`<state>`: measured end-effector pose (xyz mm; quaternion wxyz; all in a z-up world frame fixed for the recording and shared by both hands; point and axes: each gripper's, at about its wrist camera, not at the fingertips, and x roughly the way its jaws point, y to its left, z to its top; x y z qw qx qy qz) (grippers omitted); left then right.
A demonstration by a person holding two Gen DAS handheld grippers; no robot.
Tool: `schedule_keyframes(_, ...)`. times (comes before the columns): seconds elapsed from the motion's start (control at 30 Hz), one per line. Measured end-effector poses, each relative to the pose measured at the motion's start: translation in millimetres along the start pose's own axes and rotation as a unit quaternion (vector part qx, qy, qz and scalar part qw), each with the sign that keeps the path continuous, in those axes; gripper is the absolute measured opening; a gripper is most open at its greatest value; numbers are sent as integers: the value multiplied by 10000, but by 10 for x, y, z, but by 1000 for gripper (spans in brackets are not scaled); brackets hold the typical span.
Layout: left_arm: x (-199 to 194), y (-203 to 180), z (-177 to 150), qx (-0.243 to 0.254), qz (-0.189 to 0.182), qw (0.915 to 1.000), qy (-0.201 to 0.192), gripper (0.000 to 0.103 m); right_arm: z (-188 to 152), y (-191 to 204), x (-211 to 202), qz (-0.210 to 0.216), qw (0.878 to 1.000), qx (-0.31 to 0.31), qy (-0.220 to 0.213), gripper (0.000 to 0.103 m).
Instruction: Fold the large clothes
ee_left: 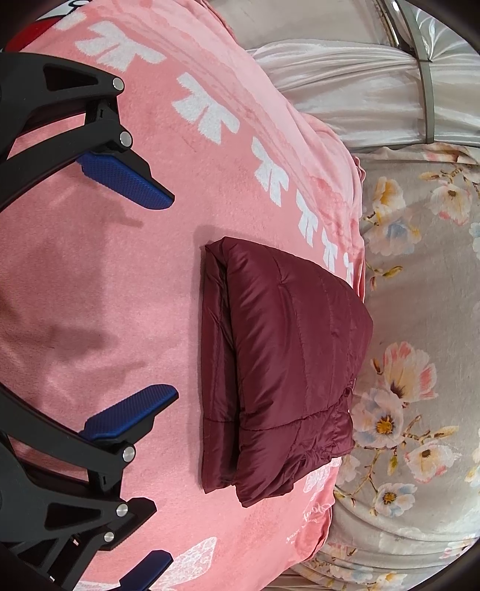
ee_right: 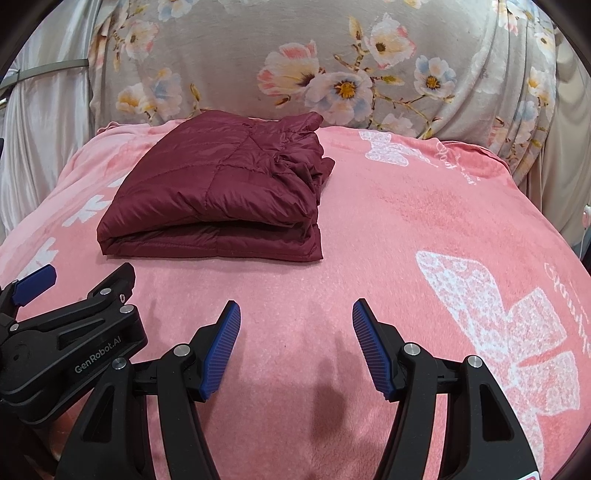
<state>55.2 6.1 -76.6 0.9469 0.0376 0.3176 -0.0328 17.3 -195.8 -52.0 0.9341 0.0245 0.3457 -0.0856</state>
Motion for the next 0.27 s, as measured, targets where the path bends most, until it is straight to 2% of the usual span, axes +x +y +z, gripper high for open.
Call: schedule_keyframes(0.27,-13,0,-1,37,-10,10000,-6,92,1,-11,6,-8,10000,4,-7,62)
